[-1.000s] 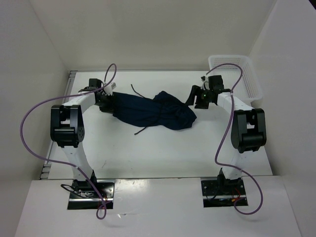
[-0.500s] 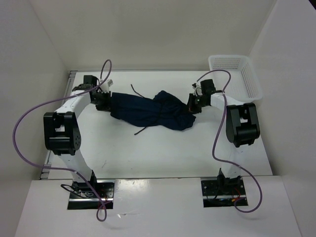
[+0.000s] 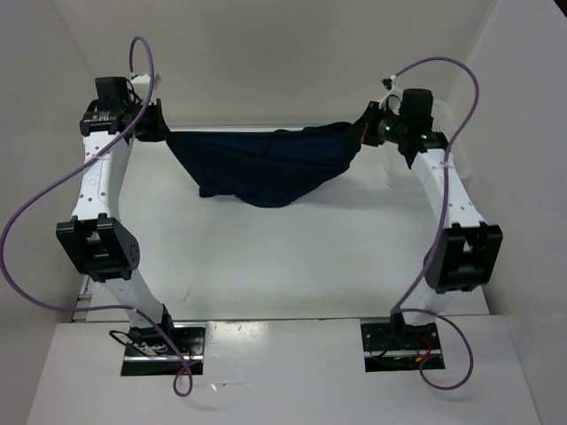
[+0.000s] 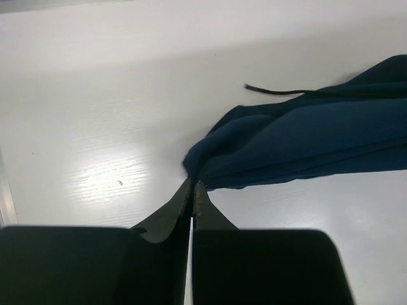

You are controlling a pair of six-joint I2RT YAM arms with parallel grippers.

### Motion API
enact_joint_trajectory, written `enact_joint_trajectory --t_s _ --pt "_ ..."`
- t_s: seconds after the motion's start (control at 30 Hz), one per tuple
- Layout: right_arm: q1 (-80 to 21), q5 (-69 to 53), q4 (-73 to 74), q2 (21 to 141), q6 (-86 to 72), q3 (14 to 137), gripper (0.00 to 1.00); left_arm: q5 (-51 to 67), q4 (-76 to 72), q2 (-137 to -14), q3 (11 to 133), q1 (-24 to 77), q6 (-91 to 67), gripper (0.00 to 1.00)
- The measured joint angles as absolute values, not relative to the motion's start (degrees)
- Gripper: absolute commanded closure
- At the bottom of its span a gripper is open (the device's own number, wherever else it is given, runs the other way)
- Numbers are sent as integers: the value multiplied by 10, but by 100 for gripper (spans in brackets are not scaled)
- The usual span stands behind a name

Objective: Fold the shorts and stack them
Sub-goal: Flatten the shorts out

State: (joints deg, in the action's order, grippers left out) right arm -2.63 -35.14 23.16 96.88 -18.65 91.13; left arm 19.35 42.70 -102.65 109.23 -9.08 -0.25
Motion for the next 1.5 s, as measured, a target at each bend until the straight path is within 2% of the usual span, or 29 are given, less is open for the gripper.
enact_joint_trajectory --t_s 0.17,0.23,0.33,0.43,0.47,0.5,0.57,0.63,0.87,1.1,1.23,1.4,1.43,1.47,1.5 --pt "-23 -350 171 832 -194 788 93 185 444 -990 1063 -88 -3 100" --pt "-24 -350 151 801 -199 717 93 175 443 -962 1005 -87 -3 100" --pt "-23 -340 141 801 -208 613 87 148 441 -926 873 -77 -3 100" --pt "-23 -330 150 832 -218 533 71 127 440 -925 759 -54 -3 100" --pt "-23 -329 159 847 -218 515 56 119 445 -927 727 -45 -3 100" --pt "-22 -330 166 859 -219 502 48 116 449 -929 698 -37 -2 100" --pt "-21 -335 183 876 -215 490 37 110 460 -929 657 -24 -2 100" --pt "-20 -339 188 880 -213 490 33 105 463 -929 640 -22 -2 100" --pt "-36 -323 195 905 -209 515 33 100 453 -928 630 -22 -2 99" --pt "-165 -221 246 951 -186 583 33 92 449 -928 624 -23 -2 99" --pt "-203 -160 278 945 -183 594 38 90 448 -928 623 -29 -2 99" --pt "-203 -72 326 941 -186 595 53 88 448 -928 623 -32 -2 99" --pt "-206 -62 333 943 -186 596 59 88 448 -928 624 -32 -2 99" --pt "-209 -56 339 945 -185 598 75 89 448 -928 624 -32 -2 99" --pt "-214 -51 343 949 -185 600 84 89 447 -928 624 -32 -2 99"
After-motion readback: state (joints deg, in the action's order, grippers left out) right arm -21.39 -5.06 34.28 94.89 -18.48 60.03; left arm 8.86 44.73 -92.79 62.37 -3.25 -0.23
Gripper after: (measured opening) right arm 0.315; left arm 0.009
